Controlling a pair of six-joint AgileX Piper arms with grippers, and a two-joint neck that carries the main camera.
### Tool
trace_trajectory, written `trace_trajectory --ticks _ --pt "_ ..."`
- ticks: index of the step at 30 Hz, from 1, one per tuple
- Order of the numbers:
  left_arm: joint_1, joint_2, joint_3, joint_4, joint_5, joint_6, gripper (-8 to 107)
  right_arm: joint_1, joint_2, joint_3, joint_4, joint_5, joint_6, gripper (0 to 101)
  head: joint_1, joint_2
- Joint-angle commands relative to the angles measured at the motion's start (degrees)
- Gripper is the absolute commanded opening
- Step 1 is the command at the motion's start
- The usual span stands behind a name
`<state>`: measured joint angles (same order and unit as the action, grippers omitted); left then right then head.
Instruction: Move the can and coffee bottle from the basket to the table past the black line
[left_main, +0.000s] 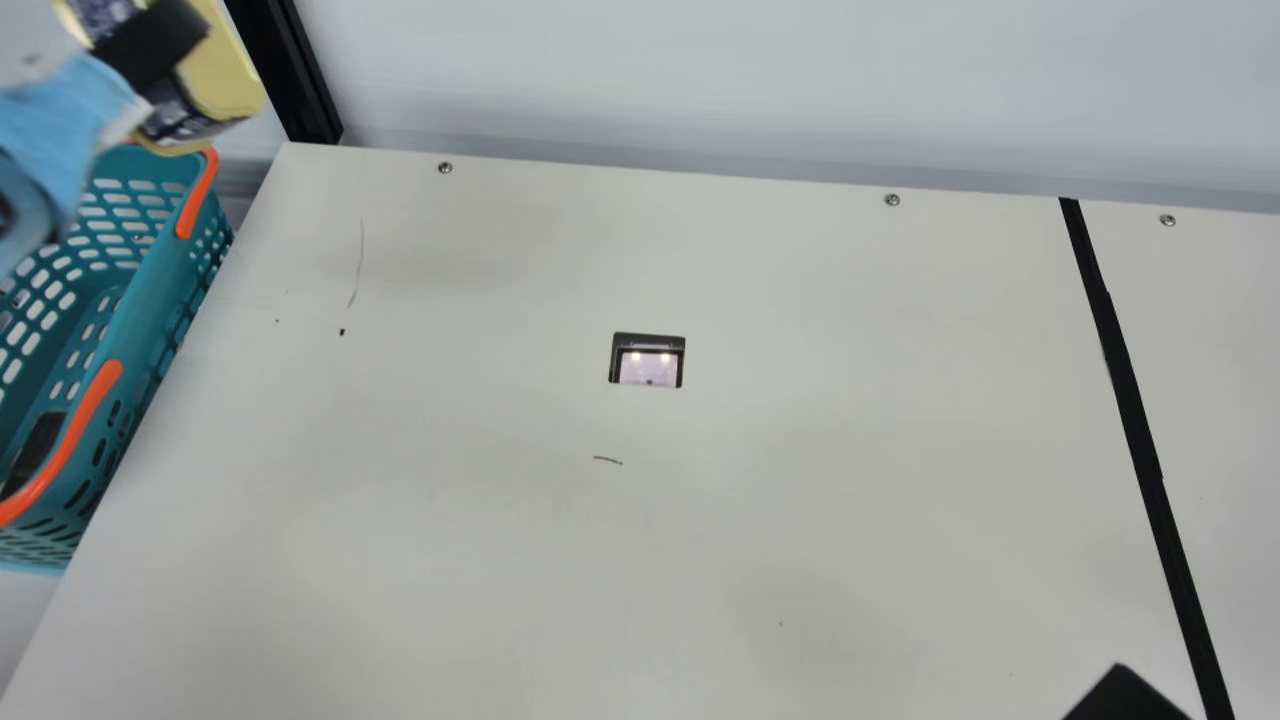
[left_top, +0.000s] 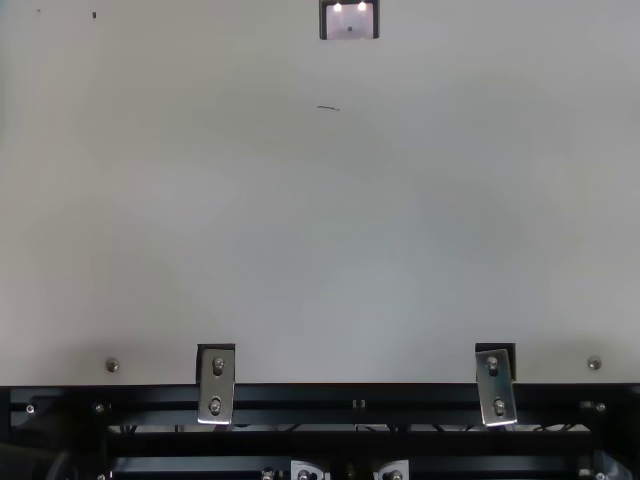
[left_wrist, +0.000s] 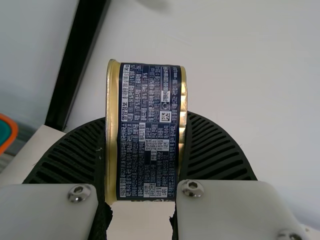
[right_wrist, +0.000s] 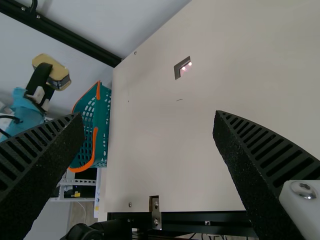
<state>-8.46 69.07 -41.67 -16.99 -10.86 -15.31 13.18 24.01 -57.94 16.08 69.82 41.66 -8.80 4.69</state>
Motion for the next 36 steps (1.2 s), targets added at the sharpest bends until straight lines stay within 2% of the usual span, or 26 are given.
trace_trajectory --ticks 1,6,13,26,32,36 --pt "-3.67 2.81 0.83 0.1 -6.69 2.28 10 0.0 0.0 0.0 0.0 0.0 0.0 101 -0.28 -0.02" --pt "-9.38 7.66 2.32 2.49 -13.55 2.73 10 0.0 0.0 0.0 0.0 0.0 0.0 101 -0.28 -0.02" --pt "-11.54 13.83 4.24 13.29 -20.6 -2.81 10 0.0 0.0 0.0 0.0 0.0 0.0 101 -0.28 -0.02" --pt "-3.29 24.28 6.39 39.89 -31.68 -15.14 10 0.0 0.0 0.0 0.0 0.0 0.0 101 -0.28 -0.02" --pt "-0.29 27.49 6.4 48.01 -35.53 -18.67 10 0.0 0.0 0.0 0.0 0.0 0.0 101 -0.28 -0.02" --pt "0.43 28.86 6.41 51.07 -37.2 -20.09 10 0.0 0.0 0.0 0.0 0.0 0.0 101 -0.28 -0.02"
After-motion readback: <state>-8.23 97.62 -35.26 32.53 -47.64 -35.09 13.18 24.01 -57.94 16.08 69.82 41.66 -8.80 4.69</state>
